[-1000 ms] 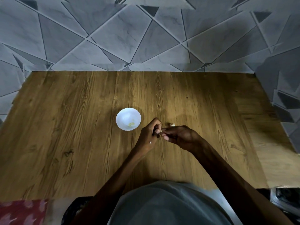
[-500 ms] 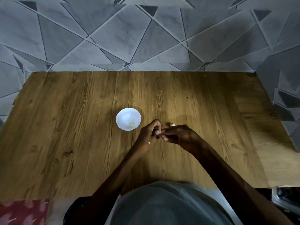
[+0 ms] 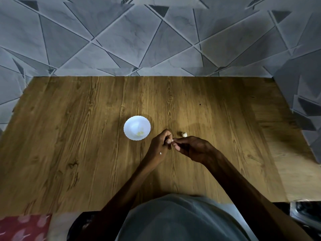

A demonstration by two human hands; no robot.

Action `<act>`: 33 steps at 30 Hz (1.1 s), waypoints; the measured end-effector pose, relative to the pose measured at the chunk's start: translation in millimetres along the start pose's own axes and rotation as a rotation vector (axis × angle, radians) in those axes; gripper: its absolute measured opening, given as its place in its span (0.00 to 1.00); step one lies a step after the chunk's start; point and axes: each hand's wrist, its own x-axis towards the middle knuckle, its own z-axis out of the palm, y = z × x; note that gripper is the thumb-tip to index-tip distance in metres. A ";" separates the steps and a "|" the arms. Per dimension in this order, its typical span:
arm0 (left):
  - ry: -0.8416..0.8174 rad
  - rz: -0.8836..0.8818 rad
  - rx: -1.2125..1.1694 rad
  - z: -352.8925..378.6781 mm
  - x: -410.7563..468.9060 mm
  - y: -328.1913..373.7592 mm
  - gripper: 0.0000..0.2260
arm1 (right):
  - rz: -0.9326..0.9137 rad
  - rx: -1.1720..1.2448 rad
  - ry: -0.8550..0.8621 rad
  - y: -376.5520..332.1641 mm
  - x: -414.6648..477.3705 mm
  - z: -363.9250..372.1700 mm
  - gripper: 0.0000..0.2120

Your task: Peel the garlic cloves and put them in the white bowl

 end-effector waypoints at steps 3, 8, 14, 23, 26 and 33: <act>0.024 -0.025 0.027 3.9 -1.5 -4.7 0.07 | 0.007 0.023 0.001 3.5 5.2 -3.6 0.06; 0.077 -0.088 0.066 5.9 -5.5 -18.1 0.05 | -0.152 -0.084 0.047 12.1 10.3 -14.4 0.07; -0.004 -0.139 0.194 5.4 -6.3 -37.0 0.05 | -0.398 -0.247 0.072 28.1 20.7 -29.8 0.10; -0.063 -0.173 0.383 3.8 -3.6 -50.4 0.11 | -0.314 -0.293 0.100 44.0 32.0 -37.5 0.07; -0.005 -0.185 0.280 2.8 -2.6 -47.9 0.10 | -0.346 -0.316 0.116 46.7 33.0 -37.9 0.06; 0.037 -0.275 -0.149 8.9 -3.1 -38.0 0.05 | -0.452 -0.503 0.158 48.6 34.4 -30.8 0.05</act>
